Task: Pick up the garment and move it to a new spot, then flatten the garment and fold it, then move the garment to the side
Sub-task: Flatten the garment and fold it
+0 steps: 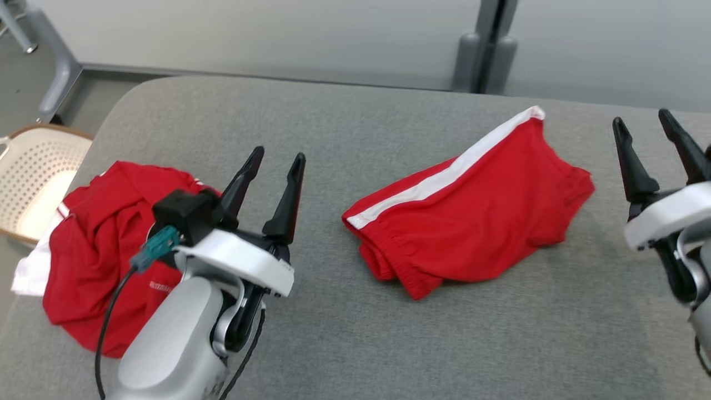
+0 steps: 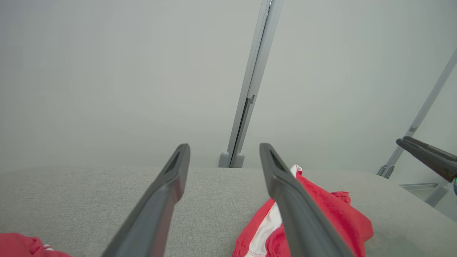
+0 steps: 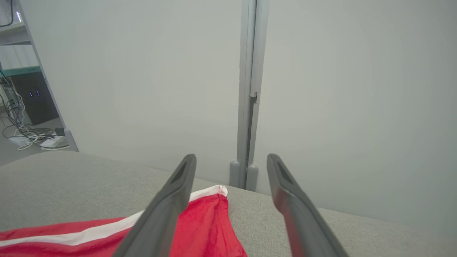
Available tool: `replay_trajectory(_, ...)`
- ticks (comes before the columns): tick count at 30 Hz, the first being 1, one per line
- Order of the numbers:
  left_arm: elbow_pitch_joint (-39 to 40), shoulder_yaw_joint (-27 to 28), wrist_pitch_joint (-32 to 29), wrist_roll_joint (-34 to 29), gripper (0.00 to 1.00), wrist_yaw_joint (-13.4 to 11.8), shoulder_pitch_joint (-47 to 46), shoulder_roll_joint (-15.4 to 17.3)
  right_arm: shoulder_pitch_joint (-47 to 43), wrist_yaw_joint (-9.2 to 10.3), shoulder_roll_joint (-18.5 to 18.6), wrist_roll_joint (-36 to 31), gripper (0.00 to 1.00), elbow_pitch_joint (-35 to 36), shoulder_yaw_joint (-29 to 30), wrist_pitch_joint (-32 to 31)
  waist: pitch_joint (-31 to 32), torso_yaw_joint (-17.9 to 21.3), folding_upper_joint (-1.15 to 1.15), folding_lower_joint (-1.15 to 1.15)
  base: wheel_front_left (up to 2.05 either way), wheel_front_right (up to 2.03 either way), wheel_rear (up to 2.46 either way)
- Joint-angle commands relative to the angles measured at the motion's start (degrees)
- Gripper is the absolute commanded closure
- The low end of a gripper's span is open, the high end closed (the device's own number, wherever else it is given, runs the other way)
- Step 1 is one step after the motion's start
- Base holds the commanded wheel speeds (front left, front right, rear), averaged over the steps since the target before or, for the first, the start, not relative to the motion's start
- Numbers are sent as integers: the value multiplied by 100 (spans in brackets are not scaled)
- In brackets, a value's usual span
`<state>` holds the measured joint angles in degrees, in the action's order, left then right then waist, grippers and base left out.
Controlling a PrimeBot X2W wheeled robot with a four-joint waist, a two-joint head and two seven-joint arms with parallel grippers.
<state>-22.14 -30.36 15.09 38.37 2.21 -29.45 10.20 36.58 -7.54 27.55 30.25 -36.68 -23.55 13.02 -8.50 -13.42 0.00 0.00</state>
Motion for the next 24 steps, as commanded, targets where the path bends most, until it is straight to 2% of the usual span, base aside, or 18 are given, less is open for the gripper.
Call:
replay_trajectory(1,85,148,10,-121,0,27,154,4,-176,10,-64,-24,0,88,78,95,203,209,0,0,0,0,0)
replay_trajectory(8,546,1045,9,-798,0,146,1042,-324,-1296,6,-487,-522,0,1007,861,219,389,472,0,0,0,0,0)
replay_trajectory(14,783,1572,10,-1277,0,311,1664,-570,-2286,5,-1132,-1107,0,1836,1511,214,460,623,0,0,0,0,0)
replay_trajectory(19,919,1876,10,-1539,0,419,2087,-678,-2756,5,-1503,-1386,0,2057,1764,214,500,693,0,0,0,0,0)
replay_trajectory(24,915,1920,10,-1600,0,480,2230,-719,-2935,5,-1631,-1483,0,2040,1853,214,507,682,0,0,0,0,0)
